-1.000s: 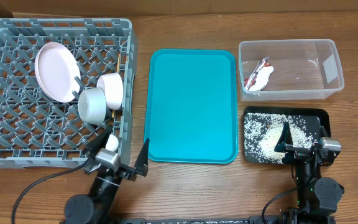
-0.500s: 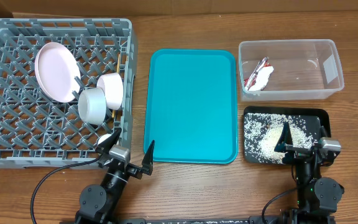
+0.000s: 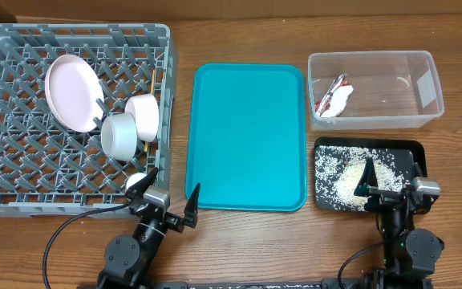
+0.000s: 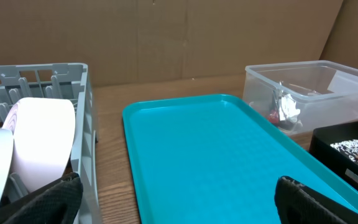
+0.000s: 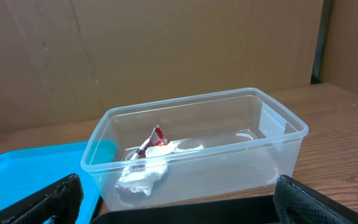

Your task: Sort waste into correct bins and load items into the dishwasher

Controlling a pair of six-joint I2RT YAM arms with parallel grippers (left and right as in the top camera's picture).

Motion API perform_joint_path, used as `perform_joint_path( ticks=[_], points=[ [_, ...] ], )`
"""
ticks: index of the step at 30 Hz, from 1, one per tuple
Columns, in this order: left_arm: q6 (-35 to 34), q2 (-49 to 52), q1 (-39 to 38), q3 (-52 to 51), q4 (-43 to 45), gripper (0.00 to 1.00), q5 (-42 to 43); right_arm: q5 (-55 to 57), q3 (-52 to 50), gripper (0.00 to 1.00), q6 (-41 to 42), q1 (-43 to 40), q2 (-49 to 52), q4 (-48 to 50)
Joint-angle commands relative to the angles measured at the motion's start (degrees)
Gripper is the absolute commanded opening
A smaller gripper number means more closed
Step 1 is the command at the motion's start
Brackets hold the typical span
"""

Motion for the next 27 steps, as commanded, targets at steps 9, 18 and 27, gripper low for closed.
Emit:
perform_joint_path(
  ticks=[9, 18, 27],
  points=[
    [0.9, -0.4, 0.6, -0.2, -0.2, 1.0, 0.0, 0.7, -0.6, 1.0, 0.4, 1.7, 0.6, 0.1],
    [0.9, -0.4, 0.6, -0.2, -0.2, 1.0, 0.0, 0.7, -0.6, 1.0, 0.3, 1.7, 0.6, 0.1],
    [0.9, -0.4, 0.6, -0.2, -0.2, 1.0, 0.0, 0.7, -0.6, 1.0, 0.4, 1.7, 0.6, 0.1]
  ],
)
